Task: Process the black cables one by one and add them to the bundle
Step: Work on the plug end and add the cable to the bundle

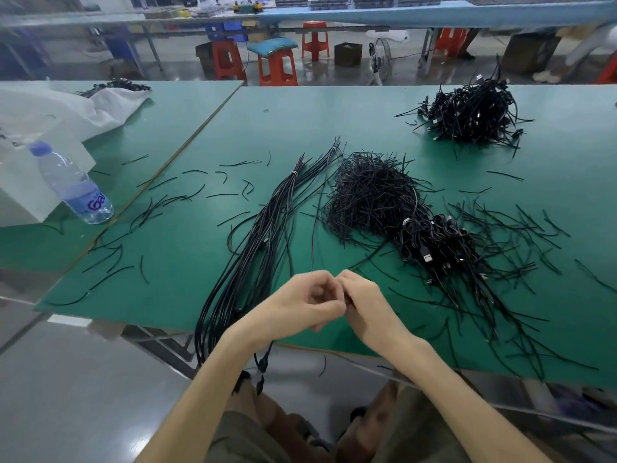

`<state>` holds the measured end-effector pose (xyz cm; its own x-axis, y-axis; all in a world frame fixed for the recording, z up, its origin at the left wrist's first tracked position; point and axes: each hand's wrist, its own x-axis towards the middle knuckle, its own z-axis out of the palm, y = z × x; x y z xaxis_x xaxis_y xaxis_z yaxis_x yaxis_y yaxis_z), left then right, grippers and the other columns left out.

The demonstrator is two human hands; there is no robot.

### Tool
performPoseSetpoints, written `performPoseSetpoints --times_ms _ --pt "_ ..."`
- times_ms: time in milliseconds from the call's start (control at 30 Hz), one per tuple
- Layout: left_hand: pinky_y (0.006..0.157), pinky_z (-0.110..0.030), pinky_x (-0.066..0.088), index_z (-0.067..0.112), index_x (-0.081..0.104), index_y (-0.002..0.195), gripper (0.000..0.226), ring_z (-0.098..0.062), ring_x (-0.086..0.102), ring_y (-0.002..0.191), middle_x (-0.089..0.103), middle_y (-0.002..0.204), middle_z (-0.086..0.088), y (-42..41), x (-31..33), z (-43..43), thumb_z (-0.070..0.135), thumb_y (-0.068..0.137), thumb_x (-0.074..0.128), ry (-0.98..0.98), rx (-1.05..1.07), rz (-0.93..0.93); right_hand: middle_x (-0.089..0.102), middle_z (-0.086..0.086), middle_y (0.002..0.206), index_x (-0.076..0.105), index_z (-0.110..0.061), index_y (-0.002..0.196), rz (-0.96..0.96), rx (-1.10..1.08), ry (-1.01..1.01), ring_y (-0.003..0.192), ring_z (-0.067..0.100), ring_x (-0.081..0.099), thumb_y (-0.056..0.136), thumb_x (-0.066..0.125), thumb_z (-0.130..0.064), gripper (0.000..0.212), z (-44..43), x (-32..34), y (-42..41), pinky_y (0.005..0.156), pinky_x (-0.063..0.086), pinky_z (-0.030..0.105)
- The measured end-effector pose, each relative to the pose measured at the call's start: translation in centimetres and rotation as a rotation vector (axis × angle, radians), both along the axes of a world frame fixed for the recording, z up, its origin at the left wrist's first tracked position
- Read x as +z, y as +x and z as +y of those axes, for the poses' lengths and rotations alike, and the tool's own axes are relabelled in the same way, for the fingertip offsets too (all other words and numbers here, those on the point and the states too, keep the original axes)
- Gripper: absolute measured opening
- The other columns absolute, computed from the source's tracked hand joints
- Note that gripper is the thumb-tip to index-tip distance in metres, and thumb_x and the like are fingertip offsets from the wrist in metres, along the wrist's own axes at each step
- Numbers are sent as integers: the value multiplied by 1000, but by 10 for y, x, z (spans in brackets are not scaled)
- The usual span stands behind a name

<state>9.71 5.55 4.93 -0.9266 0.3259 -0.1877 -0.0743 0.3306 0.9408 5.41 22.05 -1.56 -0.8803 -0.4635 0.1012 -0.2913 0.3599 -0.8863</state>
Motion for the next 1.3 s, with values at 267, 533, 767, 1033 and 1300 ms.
performPoseSetpoints --times_ms 267,533,767,1033,1300 --pt "65 -21 47 7 75 108 31 -11 54 73 58 83 -1 -7 -4 -12 35 96 69 735 338 -73 54 -8 79 71 -21 80 -30 35 -45 68 8 52 104 57 -27 28 3 8 20 67 46 27" --pt "99 -37 53 4 71 120 52 -32 63 120 69 127 -16 -3 -14 4 41 110 36 672 332 11 53 -12 99 64 -14 73 412 26 173 99 19 47 101 61 -28 32 -2 13 25 90 43 30" --pt "97 -35 53 8 74 106 54 -30 68 107 71 116 -17 -4 -10 -2 46 107 35 792 323 -22 66 -5 79 63 -21 76 32 110 105 78 11 61 106 48 -41 39 -10 19 42 79 50 34" --pt "67 -28 53 15 67 89 43 -16 57 67 64 91 -4 -5 -9 -8 51 103 48 758 354 -93 72 7 68 66 -9 80 -338 177 -306 59 19 66 107 51 -27 36 -20 13 57 60 49 25" --pt "61 -25 34 18 60 81 40 -12 26 62 27 75 5 -9 -13 -20 54 98 55 951 388 -289 60 0 52 66 -27 76 -177 -29 -95 47 9 51 104 54 -39 32 -4 5 47 55 45 24"
